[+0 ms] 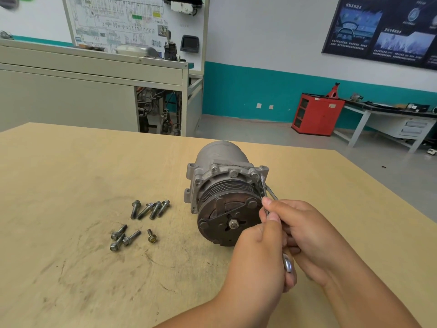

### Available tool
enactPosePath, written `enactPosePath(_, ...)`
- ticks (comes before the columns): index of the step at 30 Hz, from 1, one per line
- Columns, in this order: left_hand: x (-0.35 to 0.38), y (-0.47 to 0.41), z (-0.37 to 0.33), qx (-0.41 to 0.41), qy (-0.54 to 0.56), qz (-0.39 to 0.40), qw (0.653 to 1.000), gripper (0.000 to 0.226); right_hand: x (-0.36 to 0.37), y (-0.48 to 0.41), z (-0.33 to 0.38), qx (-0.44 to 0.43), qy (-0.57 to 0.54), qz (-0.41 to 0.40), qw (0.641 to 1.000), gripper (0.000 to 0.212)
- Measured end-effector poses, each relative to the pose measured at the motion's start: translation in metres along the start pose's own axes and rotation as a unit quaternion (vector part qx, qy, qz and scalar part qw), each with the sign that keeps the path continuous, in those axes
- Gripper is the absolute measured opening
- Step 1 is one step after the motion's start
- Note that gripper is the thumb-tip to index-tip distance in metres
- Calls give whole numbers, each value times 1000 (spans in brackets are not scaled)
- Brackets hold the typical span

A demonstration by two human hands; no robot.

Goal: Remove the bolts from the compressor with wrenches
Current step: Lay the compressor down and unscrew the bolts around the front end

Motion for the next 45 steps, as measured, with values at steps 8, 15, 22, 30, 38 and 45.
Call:
enactPosePath(8,2,3,0,6,-30,3,1000,68,0,1,2,-16,10,14,1000,42)
enactPosePath(15,1,4,-3,13,-17,0,1000,67,2,-1,2,-14,-5,19,1000,43)
enactPosePath(22,-1,3,-4,21,-16,3,1000,66,1,-3,1,-6,-10,18,1000,42)
enactPosePath(30,-5,2,-9,13,18,-5,1000,66,3,-4,-2,14,-71,39,997,29)
enactPosePath(38,-14,3,-25,-47,-130,54,989,53,5,-7,-5,41,-107,13,993,26)
enactPosePath(45,-23,-2,-51,-14,-385,82,919,55,8,-6,-9,64,-130,8,989,31)
Point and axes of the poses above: each hand's wrist, its own y-axis away from the middle knuckle, its own x-axis out of the palm, z = x × y, the point moved 5 cm from there along -y, towards the middle knuckle, and after that the axes turned 9 degrees about y, right-handed, at the moved point
